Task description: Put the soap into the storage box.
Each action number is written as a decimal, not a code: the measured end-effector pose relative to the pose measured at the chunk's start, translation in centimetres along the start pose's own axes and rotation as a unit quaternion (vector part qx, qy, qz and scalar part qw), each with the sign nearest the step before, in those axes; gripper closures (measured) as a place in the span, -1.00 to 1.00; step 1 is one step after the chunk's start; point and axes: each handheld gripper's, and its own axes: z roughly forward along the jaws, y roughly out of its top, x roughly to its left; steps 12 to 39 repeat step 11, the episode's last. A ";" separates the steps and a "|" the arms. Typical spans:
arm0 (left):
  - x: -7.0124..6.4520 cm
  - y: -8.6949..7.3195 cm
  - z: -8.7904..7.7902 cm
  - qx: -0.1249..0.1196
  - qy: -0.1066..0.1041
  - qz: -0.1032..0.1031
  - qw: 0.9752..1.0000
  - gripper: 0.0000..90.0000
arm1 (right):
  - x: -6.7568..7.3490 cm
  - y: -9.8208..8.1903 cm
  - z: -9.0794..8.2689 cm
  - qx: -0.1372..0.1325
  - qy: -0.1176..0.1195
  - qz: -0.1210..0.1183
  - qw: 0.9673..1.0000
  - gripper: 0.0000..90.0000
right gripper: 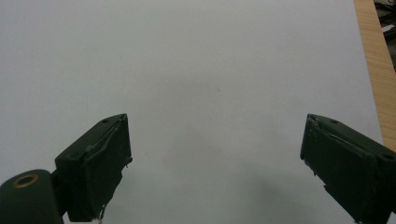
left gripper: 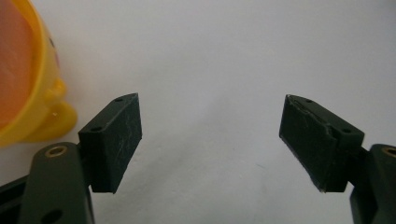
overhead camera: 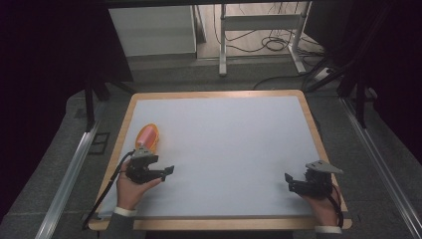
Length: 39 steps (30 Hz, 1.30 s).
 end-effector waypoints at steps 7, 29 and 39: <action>0.2 0.0 -0.3 -0.006 0.001 0.002 1.000 -0.51 | 0.2 0.1 0.0 -0.001 0.000 -0.003 1.000 -0.82; 0.3 -0.2 -0.3 0.005 0.012 0.008 1.000 -0.53 | 0.4 0.2 0.1 -0.001 0.001 -0.006 1.000 -0.82; 0.3 -0.2 -0.3 0.005 0.012 0.008 1.000 -0.53 | 0.4 0.2 0.1 -0.001 0.001 -0.006 1.000 -0.82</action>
